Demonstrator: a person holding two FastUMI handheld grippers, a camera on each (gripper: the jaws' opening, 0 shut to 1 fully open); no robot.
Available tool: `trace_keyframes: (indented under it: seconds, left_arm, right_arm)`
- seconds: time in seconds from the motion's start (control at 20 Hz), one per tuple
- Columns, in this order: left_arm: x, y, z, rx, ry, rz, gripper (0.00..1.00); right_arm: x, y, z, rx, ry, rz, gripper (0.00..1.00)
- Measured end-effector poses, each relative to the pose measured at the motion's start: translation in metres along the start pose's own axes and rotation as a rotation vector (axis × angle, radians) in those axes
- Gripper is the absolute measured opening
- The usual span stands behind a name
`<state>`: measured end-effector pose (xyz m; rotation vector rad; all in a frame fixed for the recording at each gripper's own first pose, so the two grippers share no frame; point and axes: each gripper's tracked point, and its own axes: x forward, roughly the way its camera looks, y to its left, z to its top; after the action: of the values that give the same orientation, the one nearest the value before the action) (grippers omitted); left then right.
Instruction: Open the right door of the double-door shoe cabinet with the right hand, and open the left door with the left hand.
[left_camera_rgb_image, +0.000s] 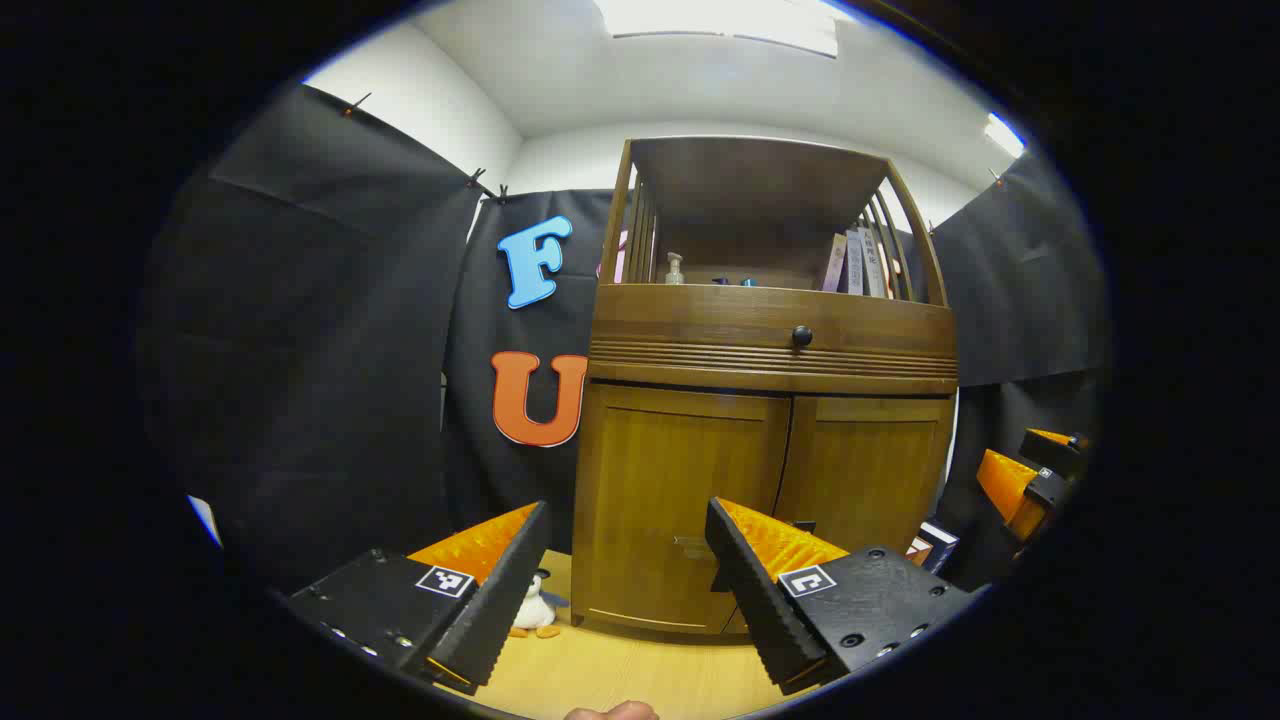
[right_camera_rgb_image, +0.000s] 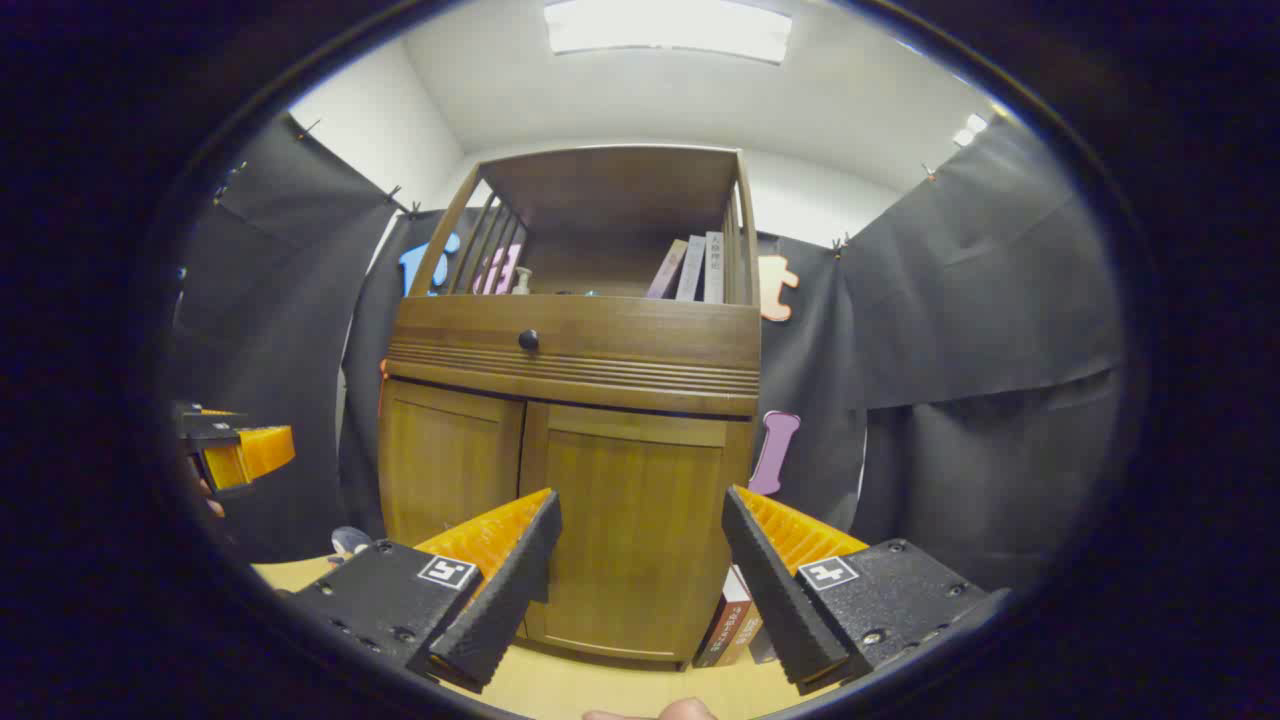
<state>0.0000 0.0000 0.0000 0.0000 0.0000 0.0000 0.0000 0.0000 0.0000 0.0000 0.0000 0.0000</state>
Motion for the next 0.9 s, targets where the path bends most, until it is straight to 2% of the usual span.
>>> trace_keyframes:
  seconds: [0.05, 0.1, 0.25, 0.4, 0.65, 0.9]
  left_arm:
    - [-0.002, -0.003, 0.000, -0.003, -0.002, 0.014, 1.00]
    - [-0.004, -0.006, 0.000, -0.007, -0.005, 0.029, 0.95]
    - [-0.006, -0.012, -0.001, -0.015, -0.009, 0.068, 0.95]
    - [-0.008, -0.019, -0.009, 0.007, 0.012, 0.076, 0.95]
    - [0.001, -0.020, -0.004, 0.068, -0.017, 0.019, 0.95]
    - [0.021, -0.002, -0.006, 0.090, -0.021, -0.067, 0.95]
  right_arm:
    - [0.001, -0.003, 0.000, -0.006, -0.007, 0.015, 1.00]
    - [0.005, -0.005, 0.000, -0.011, -0.012, 0.029, 1.00]
    - [0.008, -0.007, -0.003, -0.029, -0.024, 0.078, 1.00]
    - [0.009, -0.008, -0.009, -0.050, -0.019, 0.106, 1.00]
    - [0.019, 0.001, -0.019, 0.005, 0.016, 0.082, 1.00]
    - [0.035, 0.017, -0.037, 0.046, 0.093, 0.002, 1.00]
